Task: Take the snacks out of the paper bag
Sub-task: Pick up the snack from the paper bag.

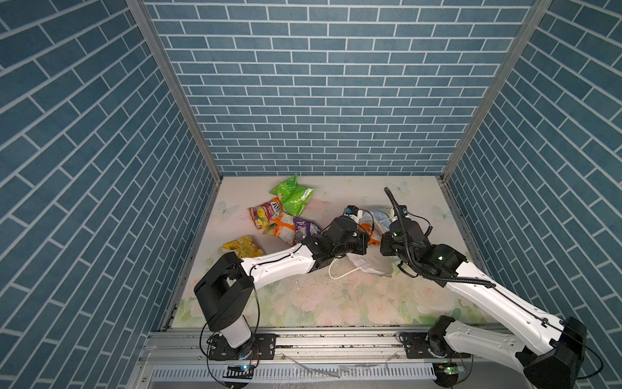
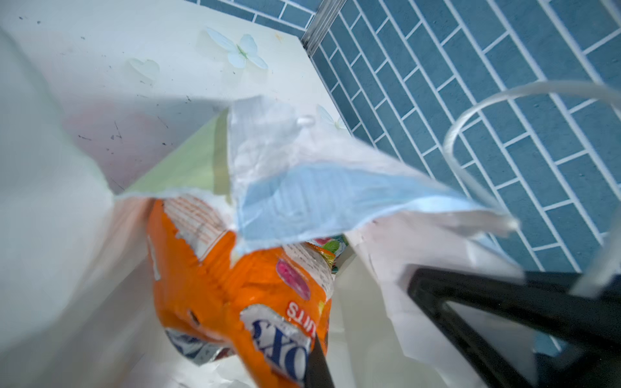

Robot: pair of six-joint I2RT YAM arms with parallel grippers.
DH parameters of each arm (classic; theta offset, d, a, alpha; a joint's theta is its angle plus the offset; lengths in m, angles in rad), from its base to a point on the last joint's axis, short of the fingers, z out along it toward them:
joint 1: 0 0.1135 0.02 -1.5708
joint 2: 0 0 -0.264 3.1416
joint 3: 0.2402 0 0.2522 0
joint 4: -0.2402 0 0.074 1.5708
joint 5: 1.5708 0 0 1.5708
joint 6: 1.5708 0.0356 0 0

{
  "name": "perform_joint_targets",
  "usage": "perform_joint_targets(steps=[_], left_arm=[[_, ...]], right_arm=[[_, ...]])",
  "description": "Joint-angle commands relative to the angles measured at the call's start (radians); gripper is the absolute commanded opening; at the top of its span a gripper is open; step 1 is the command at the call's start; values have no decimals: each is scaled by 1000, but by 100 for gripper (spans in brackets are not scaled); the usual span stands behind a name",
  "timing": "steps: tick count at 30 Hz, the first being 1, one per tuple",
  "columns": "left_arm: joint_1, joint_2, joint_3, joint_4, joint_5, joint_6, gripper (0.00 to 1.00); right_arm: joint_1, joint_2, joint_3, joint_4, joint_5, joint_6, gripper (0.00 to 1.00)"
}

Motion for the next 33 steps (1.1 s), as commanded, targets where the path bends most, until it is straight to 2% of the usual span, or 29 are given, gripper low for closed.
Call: perform_joint_targets(steps=[1, 15, 33], left_arm=[[1, -48, -7, 10, -8, 31, 0], [3, -168, -40, -38, -28, 74, 0], [15, -247, -29, -113, -20, 75, 0]], right_arm=[[3, -14, -9, -34, 28, 46, 0], [0, 10, 13, -32, 23, 35, 0], [1, -9, 22, -32, 36, 24, 0]])
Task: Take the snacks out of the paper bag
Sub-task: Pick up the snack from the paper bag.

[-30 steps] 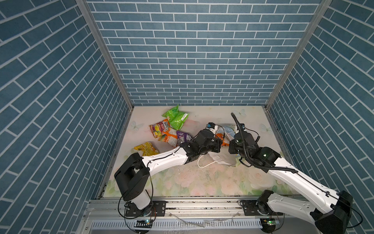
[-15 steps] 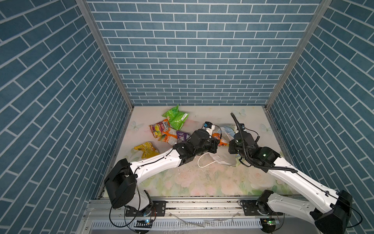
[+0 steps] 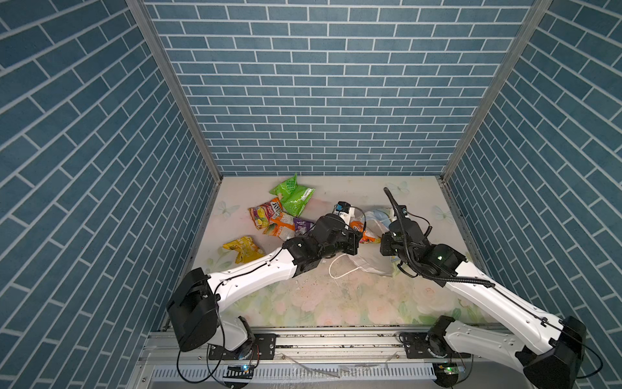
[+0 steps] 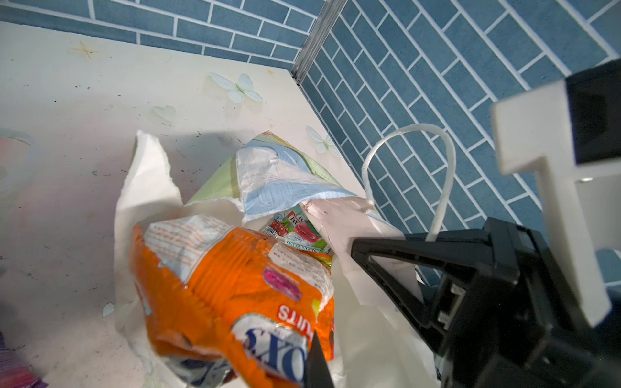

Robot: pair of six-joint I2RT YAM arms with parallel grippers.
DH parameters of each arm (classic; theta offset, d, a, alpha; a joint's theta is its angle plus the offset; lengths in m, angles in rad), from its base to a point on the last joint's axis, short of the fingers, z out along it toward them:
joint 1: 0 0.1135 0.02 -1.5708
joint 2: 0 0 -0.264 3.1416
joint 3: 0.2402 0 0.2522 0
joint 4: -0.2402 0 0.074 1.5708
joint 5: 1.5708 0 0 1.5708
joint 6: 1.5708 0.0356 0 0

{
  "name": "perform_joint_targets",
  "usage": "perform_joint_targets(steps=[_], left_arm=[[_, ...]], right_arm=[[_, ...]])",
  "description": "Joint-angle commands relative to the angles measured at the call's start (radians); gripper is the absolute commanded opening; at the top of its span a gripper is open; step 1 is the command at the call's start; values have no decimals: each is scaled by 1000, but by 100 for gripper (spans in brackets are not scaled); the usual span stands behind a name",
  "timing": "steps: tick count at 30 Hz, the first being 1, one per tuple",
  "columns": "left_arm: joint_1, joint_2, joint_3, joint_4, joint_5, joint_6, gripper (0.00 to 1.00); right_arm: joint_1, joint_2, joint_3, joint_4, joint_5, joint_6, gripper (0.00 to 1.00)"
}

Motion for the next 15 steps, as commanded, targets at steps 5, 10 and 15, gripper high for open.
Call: perform_joint_targets(steps=[5, 10, 15], left_arm=[[34, -79, 14, -10, 32, -5, 0], [63, -96, 27, -43, 64, -15, 0], [86, -119, 16, -48, 90, -37, 0]], right_arm=[[0, -16, 12, -17, 21, 33, 0], [0, -25, -2, 3, 11, 41, 0], [0, -35, -23, 2, 11, 46, 0]])
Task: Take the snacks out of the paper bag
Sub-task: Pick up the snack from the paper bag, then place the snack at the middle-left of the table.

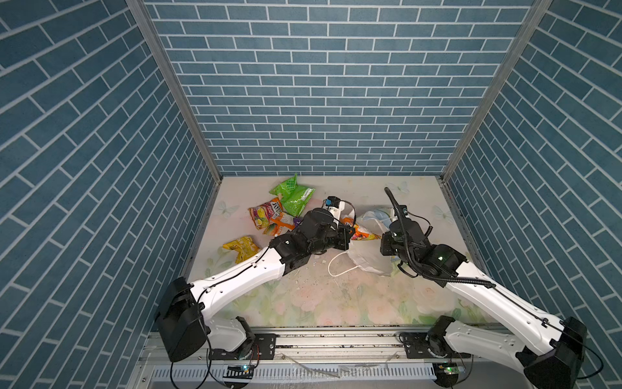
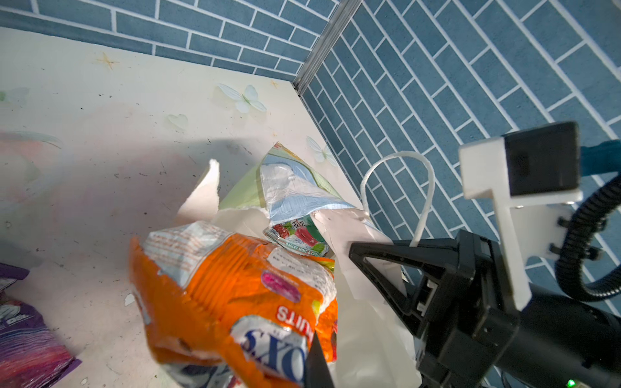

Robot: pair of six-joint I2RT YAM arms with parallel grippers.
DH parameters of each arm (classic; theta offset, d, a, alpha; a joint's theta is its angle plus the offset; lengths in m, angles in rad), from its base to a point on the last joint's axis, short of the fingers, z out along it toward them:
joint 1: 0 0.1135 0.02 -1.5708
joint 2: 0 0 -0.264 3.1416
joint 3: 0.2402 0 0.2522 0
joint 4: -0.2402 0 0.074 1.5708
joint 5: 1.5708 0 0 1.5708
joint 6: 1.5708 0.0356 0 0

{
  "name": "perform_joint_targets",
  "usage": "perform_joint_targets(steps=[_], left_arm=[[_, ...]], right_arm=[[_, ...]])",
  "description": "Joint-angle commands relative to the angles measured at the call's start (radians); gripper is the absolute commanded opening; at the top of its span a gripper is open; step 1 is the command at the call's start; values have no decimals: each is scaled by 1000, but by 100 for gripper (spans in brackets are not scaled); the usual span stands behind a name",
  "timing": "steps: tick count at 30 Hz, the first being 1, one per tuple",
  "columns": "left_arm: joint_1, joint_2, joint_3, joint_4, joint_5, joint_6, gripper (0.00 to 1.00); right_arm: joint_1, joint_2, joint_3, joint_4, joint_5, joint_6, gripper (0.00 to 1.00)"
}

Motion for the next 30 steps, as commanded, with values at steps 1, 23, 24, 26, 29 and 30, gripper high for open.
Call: perform_joint_targets(steps=[1, 23, 24, 26, 29, 30], left_arm=[[20, -46, 10, 27, 29, -18, 0], [272, -351, -20, -229, 17, -13, 0], [308, -367, -28, -253, 20, -12, 0], [375, -404, -47, -314, 10, -13, 0], [481, -457, -75, -412, -36, 12, 0], [524, -467, -86, -443, -44, 21, 0]], right_arm=[[0, -25, -17, -8, 8, 46, 0], [0, -36, -4, -7, 13, 27, 0], [0, -43, -4, -7, 16, 23, 0], [0, -52, -2, -8, 18, 17, 0], [0, -58, 11, -16, 7, 9, 0], [0, -59, 15, -17, 3, 7, 0]])
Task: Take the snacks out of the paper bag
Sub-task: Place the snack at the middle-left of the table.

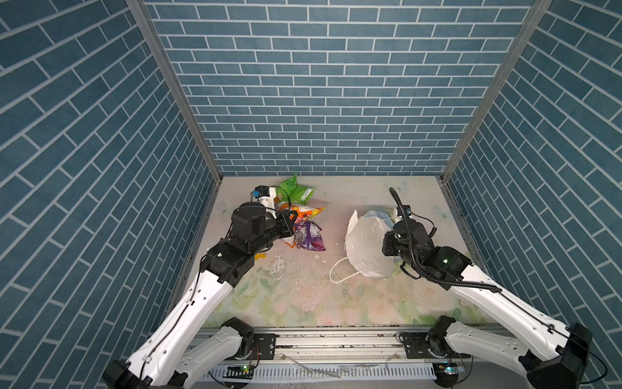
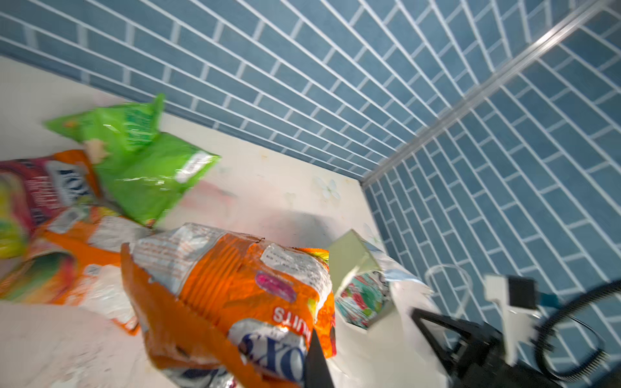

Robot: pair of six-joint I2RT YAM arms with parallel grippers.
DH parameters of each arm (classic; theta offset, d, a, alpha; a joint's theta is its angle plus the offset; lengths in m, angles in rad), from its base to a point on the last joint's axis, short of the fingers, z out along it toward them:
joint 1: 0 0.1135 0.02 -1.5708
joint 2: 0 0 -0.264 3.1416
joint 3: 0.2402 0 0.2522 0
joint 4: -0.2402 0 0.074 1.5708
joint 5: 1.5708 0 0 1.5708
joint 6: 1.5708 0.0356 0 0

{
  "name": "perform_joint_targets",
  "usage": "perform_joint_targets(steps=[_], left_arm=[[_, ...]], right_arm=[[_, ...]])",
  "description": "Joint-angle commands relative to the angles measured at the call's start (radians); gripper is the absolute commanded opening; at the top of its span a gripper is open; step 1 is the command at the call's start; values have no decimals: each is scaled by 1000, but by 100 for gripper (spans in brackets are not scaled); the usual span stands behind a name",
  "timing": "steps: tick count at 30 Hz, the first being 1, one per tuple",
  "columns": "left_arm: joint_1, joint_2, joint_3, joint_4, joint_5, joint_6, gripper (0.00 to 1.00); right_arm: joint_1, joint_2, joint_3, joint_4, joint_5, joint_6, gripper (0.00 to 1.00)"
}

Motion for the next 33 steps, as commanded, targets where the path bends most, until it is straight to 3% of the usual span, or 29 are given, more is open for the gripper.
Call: perform_joint_targets(steps=[1, 4, 7, 18, 19, 22, 23, 25, 33], left_arm=[[122, -42, -33, -129, -41, 48, 0], [255, -31, -90, -140, -2, 59, 0], [332, 14, -144, -98, 21, 63, 0], [345, 257, -231, 135, 27, 50, 0], [345, 279, -230, 157, 47, 52, 3], [345, 324, -213, 204, 87, 67, 52], [344, 328, -209, 213, 94, 67, 64], [341, 315, -208, 249, 120, 55, 76], [239, 153, -148, 224, 159, 63, 76]], right_arm=[[0, -18, 24, -16, -1, 6, 0], [0, -28, 22, -7, 3, 12, 0], [0, -53, 2, 24, -24, -4, 0], [1, -126, -73, 33, -113, -153, 0], [-1, -132, -80, 33, -119, -162, 0], [0, -143, -95, 40, -148, -185, 0], [0, -148, -102, 47, -162, -195, 0], [0, -161, -121, 63, -190, -224, 0], [0, -180, -102, 6, -171, -241, 0]])
